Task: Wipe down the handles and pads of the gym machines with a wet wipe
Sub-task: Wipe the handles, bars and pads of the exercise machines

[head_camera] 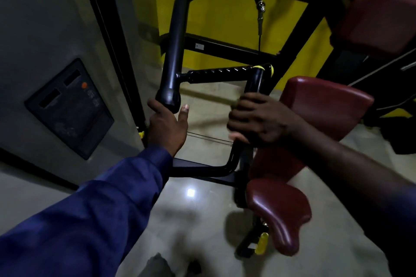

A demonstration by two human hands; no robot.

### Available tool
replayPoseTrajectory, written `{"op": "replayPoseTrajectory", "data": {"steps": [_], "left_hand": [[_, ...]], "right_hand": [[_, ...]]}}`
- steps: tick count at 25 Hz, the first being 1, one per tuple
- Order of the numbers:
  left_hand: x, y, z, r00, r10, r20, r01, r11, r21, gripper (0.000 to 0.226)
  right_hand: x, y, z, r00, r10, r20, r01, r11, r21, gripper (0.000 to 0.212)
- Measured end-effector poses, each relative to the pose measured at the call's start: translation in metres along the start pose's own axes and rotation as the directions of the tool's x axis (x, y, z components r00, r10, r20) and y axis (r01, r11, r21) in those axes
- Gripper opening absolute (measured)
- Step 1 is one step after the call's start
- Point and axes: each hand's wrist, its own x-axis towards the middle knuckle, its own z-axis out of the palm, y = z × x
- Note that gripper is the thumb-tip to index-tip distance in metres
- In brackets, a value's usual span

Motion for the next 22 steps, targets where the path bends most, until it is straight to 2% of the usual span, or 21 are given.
{"op": "replayPoseTrajectory", "data": {"steps": [2,3,4,5,6,7,8,10,11,12,14,15,16,17,19,21,22], "left_hand": [[0.0,-0.002,-0.002,1.0,-0.001,0.009,0.001,1.0,-0.022,0.088],[0.0,-0.003,-0.002,1.0,0.005,0.01,-0.005,0.999,-0.038,0.087],[0.0,-0.004,-0.003,1.0,0.016,0.009,-0.015,0.998,-0.055,0.085],[-0.001,-0.004,-0.003,1.0,0.021,0.005,-0.02,0.997,-0.072,0.083],[-0.001,-0.005,-0.003,1.0,0.02,-0.001,-0.02,0.996,-0.088,0.081],[-0.001,-0.005,-0.004,1.0,0.016,-0.003,-0.016,0.996,-0.09,0.079],[-0.001,-0.004,-0.004,1.0,0.006,-0.001,-0.006,0.996,-0.085,0.078],[-0.002,-0.002,-0.003,1.0,-0.01,-0.006,0.01,0.997,-0.07,0.077],[-0.002,-0.002,-0.002,1.0,-0.011,-0.013,0.01,0.998,-0.057,0.077],[-0.001,-0.002,-0.003,1.0,-0.007,-0.015,0.007,0.999,-0.042,0.076],[0.0,-0.002,0.001,0.999,-0.008,-0.034,0.006,1.0,-0.03,0.074],[0.002,-0.001,0.002,0.999,-0.015,-0.046,0.015,1.0,-0.02,0.073],[0.003,0.0,0.003,0.998,-0.03,-0.052,0.029,1.0,-0.006,0.073],[0.003,0.002,0.004,0.997,-0.051,-0.06,0.052,0.999,0.006,0.073],[0.002,0.006,0.008,0.991,-0.082,-0.103,0.082,0.997,-0.006,0.072],[-0.004,0.007,0.007,0.98,-0.047,-0.192,0.042,0.999,-0.031,0.075],[-0.008,0.009,0.007,0.967,0.006,-0.254,-0.013,1.0,-0.027,0.076]], "right_hand": [[0.004,0.003,0.002,0.967,0.253,-0.011,-0.253,0.967,-0.029,0.037],[0.001,-0.005,0.008,0.953,0.303,-0.017,-0.303,0.952,-0.029,0.037],[-0.005,-0.019,0.011,0.969,0.246,0.0,-0.246,0.969,-0.011,0.038],[-0.013,-0.029,0.009,0.992,0.109,0.058,-0.11,0.994,0.022,0.039],[-0.015,-0.024,0.002,0.991,-0.054,0.124,0.05,0.998,0.039,0.041],[-0.013,-0.008,-0.004,0.976,-0.151,0.159,0.147,0.988,0.035,0.041],[-0.007,0.014,-0.009,0.977,-0.126,0.173,0.126,0.992,0.012,0.04],[0.007,0.047,-0.013,0.974,0.205,0.098,-0.199,0.977,-0.071,0.043],[0.01,0.048,-0.01,0.952,0.301,0.05,-0.297,0.952,-0.075,0.051],[0.008,0.036,-0.004,0.957,0.288,0.03,-0.286,0.957,-0.047,0.059],[-0.005,-0.003,0.003,0.999,0.025,0.045,-0.029,0.995,0.095,0.063],[-0.008,-0.006,0.005,0.993,-0.108,0.057,0.1,0.987,0.123,0.061],[-0.007,0.008,0.004,0.982,-0.176,0.061,0.167,0.978,0.127,0.057],[-0.003,0.028,0.004,0.99,-0.129,0.054,0.121,0.983,0.136,0.053],[0.006,0.062,0.009,0.989,0.147,-0.019,-0.142,0.974,0.176,0.045],[0.012,0.065,0.014,0.921,0.374,-0.111,-0.316,0.882,0.35,0.039],[0.015,0.058,0.016,0.866,0.487,-0.115,-0.386,0.796,0.467,0.037]]}}
